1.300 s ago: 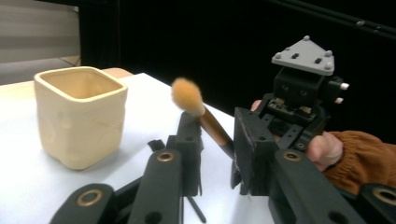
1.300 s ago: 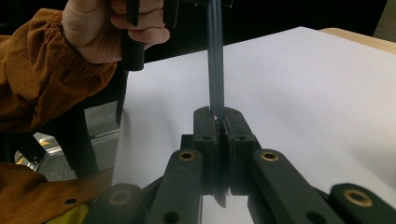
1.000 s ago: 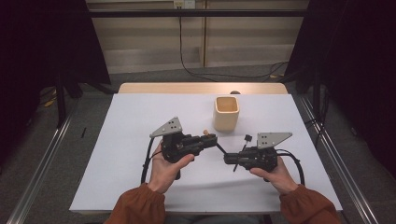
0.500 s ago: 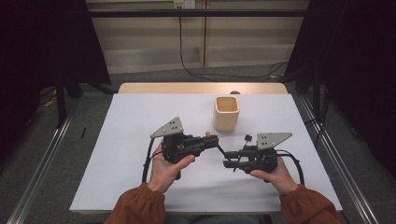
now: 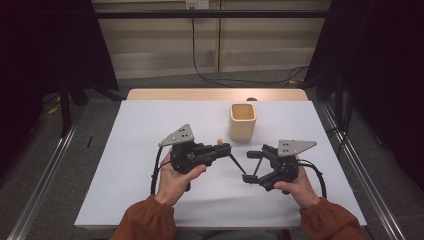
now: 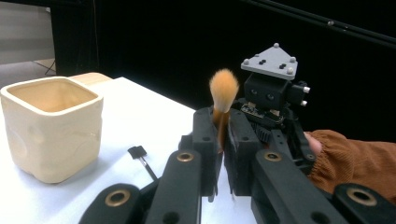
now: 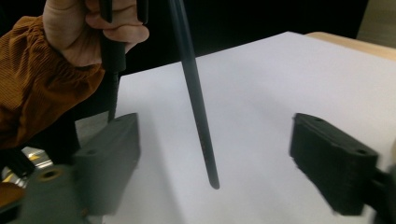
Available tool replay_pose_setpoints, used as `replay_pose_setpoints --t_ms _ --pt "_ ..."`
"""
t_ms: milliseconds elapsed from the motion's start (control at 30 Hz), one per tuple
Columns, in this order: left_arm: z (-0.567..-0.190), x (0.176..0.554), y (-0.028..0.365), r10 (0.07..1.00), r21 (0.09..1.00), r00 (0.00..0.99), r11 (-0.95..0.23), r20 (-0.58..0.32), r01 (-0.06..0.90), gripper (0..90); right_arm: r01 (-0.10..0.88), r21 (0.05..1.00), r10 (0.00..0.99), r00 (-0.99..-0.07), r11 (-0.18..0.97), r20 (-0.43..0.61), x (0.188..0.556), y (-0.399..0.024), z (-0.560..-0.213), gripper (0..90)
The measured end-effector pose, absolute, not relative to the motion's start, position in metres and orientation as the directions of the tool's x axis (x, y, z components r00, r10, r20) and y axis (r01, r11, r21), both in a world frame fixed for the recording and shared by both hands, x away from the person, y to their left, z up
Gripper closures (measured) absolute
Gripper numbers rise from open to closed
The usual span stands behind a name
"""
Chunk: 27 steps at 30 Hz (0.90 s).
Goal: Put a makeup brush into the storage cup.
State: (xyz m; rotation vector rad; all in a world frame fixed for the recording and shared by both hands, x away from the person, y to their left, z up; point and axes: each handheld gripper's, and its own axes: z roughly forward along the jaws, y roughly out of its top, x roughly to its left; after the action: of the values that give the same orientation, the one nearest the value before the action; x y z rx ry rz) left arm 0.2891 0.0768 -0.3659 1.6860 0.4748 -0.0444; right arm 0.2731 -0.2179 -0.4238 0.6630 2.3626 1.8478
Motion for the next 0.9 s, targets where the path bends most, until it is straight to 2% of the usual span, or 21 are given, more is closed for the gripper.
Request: replay_pose_setpoints --t_ms 200,667,900 --pt "-0.364 0.290 0.080 0.298 0.938 0.910 -0.102 -0.287 0.330 84.4 0.292 0.941 0.380 -0.901 0.171 0.211 0.273 -0.221 -0.422 2.9" --pt "-0.345 0.298 0.118 0.360 0.935 0.894 -0.129 -0.265 0.329 84.4 0.299 0.939 0.441 -0.876 0.172 0.198 0.273 -0.228 -0.419 3.3" --pt "-0.345 0.298 0.120 0.370 0.930 0.895 -0.167 -0.249 0.328 84.4 0.290 0.935 0.478 -0.863 0.202 0.164 0.273 -0.227 -0.419 3.7"
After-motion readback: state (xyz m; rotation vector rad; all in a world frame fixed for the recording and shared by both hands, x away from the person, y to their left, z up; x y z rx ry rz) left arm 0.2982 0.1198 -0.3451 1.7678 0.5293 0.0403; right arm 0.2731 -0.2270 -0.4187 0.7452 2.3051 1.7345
